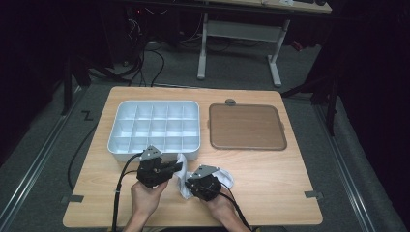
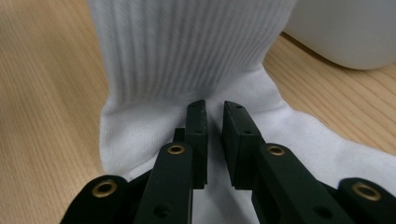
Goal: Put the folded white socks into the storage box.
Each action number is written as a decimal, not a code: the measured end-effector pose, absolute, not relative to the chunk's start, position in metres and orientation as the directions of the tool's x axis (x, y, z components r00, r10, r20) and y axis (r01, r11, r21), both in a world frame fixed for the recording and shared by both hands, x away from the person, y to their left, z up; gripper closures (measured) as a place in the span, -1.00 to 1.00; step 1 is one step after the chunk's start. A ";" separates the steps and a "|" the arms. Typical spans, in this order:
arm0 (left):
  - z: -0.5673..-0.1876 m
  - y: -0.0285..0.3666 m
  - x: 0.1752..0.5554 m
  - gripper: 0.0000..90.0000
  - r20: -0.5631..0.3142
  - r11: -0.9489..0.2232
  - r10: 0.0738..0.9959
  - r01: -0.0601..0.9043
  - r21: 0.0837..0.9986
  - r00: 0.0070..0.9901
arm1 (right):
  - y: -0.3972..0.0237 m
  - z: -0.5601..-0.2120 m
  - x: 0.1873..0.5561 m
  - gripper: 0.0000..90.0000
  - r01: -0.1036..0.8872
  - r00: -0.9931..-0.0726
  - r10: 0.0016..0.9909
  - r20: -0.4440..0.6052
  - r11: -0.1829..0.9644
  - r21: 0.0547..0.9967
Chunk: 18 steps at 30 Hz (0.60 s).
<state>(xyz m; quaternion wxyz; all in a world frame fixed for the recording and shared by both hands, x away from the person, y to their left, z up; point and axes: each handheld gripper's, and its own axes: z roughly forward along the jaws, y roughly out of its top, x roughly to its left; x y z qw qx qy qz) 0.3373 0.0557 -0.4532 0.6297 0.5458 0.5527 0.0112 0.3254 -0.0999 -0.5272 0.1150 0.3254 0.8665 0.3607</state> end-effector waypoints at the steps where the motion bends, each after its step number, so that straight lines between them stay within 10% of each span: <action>1: -0.453 0.055 0.337 0.80 -0.683 0.399 0.617 0.592 0.700 0.391 | -0.098 -0.527 0.325 0.81 0.479 -0.764 0.644 0.033 0.532 0.699; 18: -0.458 0.052 0.335 0.80 -0.648 0.354 0.648 0.595 0.721 0.400 | -0.086 -0.525 0.321 0.67 0.466 -0.776 0.630 0.035 0.535 0.705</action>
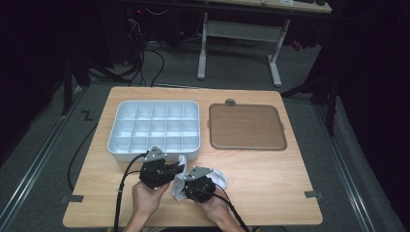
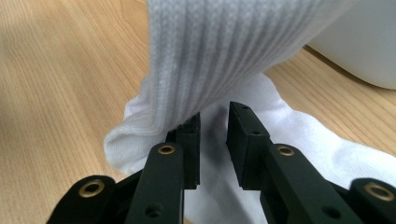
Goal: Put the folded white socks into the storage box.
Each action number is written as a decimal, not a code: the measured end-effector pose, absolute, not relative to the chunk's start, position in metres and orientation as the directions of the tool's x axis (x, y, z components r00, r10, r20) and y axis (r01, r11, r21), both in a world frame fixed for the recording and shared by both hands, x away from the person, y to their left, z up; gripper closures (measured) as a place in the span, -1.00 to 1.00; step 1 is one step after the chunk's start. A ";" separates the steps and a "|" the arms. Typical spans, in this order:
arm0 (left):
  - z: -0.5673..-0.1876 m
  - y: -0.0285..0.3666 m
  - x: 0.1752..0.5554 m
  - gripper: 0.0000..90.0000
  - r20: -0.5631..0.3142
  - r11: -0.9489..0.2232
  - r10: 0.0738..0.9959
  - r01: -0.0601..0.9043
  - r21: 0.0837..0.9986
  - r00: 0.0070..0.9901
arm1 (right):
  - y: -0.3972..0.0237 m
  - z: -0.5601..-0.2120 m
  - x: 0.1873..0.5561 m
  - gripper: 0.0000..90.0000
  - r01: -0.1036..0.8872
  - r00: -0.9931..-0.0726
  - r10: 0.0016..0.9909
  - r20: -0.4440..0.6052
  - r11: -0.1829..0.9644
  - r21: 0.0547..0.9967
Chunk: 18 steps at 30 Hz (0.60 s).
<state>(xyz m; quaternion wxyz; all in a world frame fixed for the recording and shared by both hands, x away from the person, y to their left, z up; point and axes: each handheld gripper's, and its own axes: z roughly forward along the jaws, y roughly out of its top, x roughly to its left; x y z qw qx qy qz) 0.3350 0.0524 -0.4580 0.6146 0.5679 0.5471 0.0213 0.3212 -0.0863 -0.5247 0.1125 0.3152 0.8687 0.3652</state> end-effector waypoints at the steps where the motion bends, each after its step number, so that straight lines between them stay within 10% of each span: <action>1: -0.458 0.053 0.335 0.80 -0.644 0.350 0.652 0.594 0.724 0.401 | -0.087 -0.523 0.320 0.66 0.468 -0.775 0.631 0.036 0.534 0.704; 18: -0.457 0.058 0.333 0.80 -0.623 0.340 0.675 0.584 0.737 0.394 | -0.181 -0.493 0.309 0.60 0.516 -0.617 0.787 0.009 0.396 0.760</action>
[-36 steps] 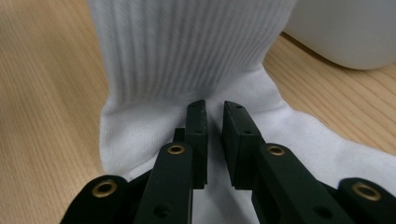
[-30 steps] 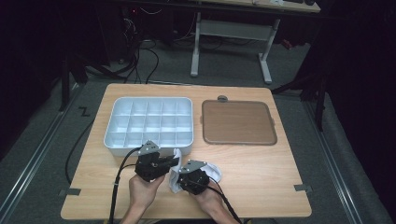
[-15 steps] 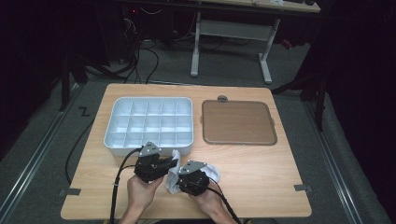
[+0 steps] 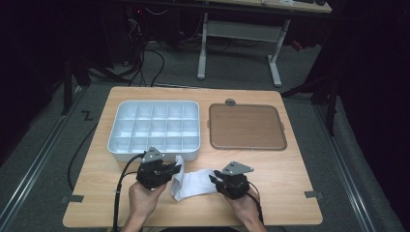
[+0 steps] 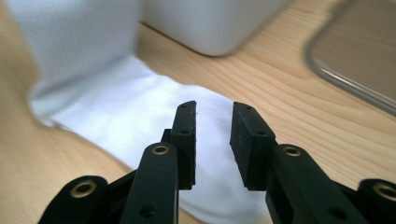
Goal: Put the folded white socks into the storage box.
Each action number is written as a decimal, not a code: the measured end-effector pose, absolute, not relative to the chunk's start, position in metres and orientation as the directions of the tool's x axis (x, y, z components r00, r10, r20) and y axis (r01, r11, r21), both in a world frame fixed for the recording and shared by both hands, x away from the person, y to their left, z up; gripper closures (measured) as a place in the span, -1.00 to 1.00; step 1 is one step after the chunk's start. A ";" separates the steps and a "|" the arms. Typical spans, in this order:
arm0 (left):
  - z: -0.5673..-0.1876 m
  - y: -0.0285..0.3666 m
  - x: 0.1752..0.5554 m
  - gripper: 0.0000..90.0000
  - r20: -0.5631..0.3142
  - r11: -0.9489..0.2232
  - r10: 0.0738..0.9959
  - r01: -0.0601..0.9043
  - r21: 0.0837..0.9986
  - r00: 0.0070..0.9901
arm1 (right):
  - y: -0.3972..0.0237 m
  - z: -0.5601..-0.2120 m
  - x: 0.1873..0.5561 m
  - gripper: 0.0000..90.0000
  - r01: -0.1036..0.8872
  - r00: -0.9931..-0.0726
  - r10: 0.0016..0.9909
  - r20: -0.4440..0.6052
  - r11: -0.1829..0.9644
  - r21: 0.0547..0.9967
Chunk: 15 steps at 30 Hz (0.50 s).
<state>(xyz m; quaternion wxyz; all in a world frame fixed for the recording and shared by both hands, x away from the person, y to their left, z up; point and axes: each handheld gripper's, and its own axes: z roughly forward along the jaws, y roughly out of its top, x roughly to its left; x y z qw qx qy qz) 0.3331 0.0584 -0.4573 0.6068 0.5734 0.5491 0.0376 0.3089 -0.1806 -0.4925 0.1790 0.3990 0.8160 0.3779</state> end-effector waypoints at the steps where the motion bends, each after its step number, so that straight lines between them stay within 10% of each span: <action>1: -0.457 0.058 0.333 0.80 -0.624 0.340 0.675 0.584 0.737 0.394 | -0.194 -0.493 0.309 0.60 0.533 -0.586 0.810 0.009 0.378 0.757; 15: -0.457 0.056 0.332 0.80 -0.630 0.336 0.665 0.592 0.732 0.402 | -0.212 -0.516 0.318 0.60 0.608 -0.539 0.841 0.050 0.348 0.714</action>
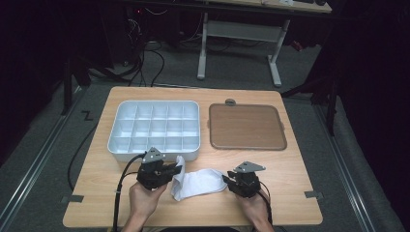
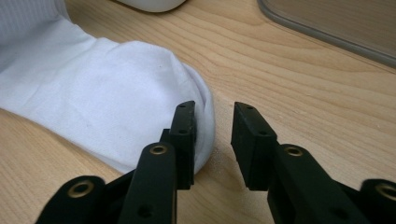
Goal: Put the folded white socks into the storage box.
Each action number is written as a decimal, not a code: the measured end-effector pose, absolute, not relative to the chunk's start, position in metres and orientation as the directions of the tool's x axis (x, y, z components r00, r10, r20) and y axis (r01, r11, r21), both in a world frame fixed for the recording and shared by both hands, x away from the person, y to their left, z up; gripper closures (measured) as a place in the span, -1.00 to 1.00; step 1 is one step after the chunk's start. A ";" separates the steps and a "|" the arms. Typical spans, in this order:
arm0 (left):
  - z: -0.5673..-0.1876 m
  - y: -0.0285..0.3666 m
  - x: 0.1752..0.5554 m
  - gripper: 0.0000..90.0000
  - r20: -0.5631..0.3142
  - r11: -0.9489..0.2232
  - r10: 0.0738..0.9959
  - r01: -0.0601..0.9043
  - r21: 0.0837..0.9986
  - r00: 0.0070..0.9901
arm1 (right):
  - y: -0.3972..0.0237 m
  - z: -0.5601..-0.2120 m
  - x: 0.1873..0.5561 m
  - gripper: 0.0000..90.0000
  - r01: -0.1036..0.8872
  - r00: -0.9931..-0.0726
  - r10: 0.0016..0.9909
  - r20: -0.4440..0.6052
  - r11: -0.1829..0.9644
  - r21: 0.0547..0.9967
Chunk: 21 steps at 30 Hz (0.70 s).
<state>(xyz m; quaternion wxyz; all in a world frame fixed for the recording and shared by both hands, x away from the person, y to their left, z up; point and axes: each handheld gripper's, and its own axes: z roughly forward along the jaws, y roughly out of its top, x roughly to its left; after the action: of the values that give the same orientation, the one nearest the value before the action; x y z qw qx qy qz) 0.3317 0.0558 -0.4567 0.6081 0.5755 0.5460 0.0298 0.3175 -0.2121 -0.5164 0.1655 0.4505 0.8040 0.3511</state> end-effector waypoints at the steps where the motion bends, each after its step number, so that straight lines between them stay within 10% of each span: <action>1: -0.457 0.055 0.331 0.80 -0.630 0.334 0.663 0.593 0.733 0.405 | -0.211 -0.519 0.318 0.68 0.606 -0.543 0.839 0.039 0.360 0.709; 21: -0.453 0.034 0.329 0.80 -0.611 0.278 0.655 0.610 0.742 0.444 | -0.197 -0.523 0.318 0.87 0.600 -0.577 0.816 0.039 0.391 0.698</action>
<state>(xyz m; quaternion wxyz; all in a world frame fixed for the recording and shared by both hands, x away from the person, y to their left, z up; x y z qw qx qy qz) 0.3289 0.0339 -0.4534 0.6015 0.6003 0.5268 0.0187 0.3178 -0.1968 -0.5227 0.1571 0.4321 0.8191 0.3432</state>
